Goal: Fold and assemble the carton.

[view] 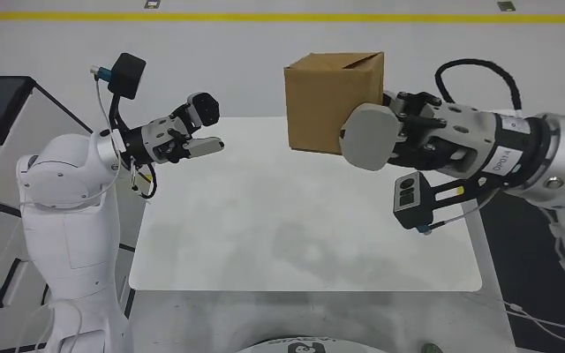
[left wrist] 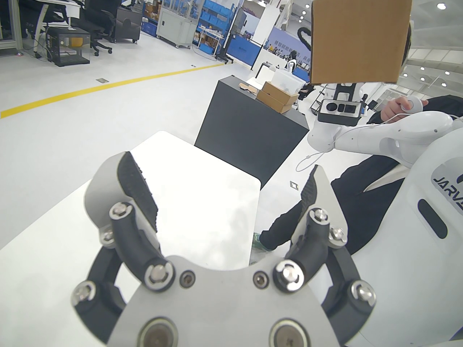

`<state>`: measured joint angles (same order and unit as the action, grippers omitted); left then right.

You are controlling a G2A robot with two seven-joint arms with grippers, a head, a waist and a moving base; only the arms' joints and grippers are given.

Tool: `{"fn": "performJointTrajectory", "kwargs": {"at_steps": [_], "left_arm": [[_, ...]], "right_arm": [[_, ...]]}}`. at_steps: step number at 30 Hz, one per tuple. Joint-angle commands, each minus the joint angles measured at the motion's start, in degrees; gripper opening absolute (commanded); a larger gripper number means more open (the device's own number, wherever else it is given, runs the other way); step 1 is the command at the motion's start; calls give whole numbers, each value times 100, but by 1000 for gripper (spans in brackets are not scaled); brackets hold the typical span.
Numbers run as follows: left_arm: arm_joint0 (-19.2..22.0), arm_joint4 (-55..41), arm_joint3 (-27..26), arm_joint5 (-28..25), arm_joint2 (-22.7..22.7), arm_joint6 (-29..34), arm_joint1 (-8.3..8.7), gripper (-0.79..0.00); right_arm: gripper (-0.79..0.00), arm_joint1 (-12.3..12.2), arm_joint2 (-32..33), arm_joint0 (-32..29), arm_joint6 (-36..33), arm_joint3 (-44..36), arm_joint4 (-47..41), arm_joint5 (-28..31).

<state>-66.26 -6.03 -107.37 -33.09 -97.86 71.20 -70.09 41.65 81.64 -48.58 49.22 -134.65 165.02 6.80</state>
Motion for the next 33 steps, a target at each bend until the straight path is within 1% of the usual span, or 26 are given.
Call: {"fn": "performJointTrajectory", "kwargs": {"at_steps": [1,3,6,9,11,16,22,33], "left_arm": [[0,0,0,0,0,0,0,0],[0,0,0,0,0,0,0,0],[0,0,0,0,0,0,0,0],[0,0,0,0,0,0,0,0],[0,0,0,0,0,0,0,0],[0,0,0,0,0,0,0,0],[0,0,0,0,0,0,0,0],[0,0,0,0,0,0,0,0]], "right_arm": [[-785,-22,33,-42,170,0,301,-223],[-785,-30,70,-82,176,0,474,-505],[-785,-40,94,-108,159,0,820,-1105],[-785,-43,131,-129,69,0,1077,-1489],[-785,-56,215,-118,46,0,1098,-1796],[-785,-100,335,-100,135,0,1098,-2191],[-785,-147,370,-66,182,0,1098,-2382],[-785,-197,244,-32,46,0,1098,-2405]]}}
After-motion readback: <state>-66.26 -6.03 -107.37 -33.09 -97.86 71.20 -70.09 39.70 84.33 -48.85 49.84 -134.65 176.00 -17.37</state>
